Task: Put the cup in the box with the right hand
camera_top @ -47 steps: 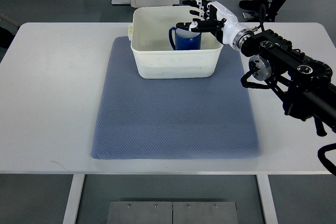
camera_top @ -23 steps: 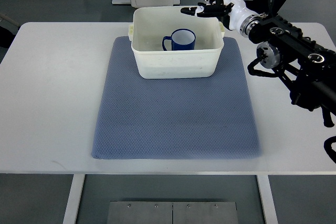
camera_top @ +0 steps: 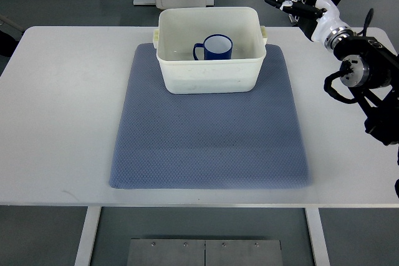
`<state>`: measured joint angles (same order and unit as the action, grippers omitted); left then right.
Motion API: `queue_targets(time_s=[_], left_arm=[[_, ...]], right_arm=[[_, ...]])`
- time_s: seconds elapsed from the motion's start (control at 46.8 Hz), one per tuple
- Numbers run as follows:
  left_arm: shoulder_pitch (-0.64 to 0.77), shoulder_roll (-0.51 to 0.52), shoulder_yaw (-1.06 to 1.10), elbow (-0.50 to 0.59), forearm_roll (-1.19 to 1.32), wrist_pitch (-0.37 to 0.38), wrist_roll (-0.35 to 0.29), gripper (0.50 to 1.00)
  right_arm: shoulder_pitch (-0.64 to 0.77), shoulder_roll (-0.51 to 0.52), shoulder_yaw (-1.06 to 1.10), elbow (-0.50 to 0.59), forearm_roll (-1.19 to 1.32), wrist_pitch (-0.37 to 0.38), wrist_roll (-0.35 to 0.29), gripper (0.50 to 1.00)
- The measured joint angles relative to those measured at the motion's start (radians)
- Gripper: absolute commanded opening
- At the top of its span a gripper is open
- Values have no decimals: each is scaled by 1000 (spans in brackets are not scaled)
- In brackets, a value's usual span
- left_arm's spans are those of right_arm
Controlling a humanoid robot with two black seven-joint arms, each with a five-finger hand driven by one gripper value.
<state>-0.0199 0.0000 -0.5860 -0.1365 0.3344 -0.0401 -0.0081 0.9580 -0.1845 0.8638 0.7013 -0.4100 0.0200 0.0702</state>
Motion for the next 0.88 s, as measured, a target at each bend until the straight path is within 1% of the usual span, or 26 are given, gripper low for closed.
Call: queue_targets(time_s=[0.171,0.428,0.877], left_arm=[[0,0,0,0,0,0,0,1000],[0,0,0,0,0,0,0,1000],[0,0,0,0,0,0,1,1000]], right_arm=[[-58,5,56,3,-1,0,-1,995],[-116,10,77,3,0,-1,7,1000],[-148,28,111,2,0,-2,8,1000]])
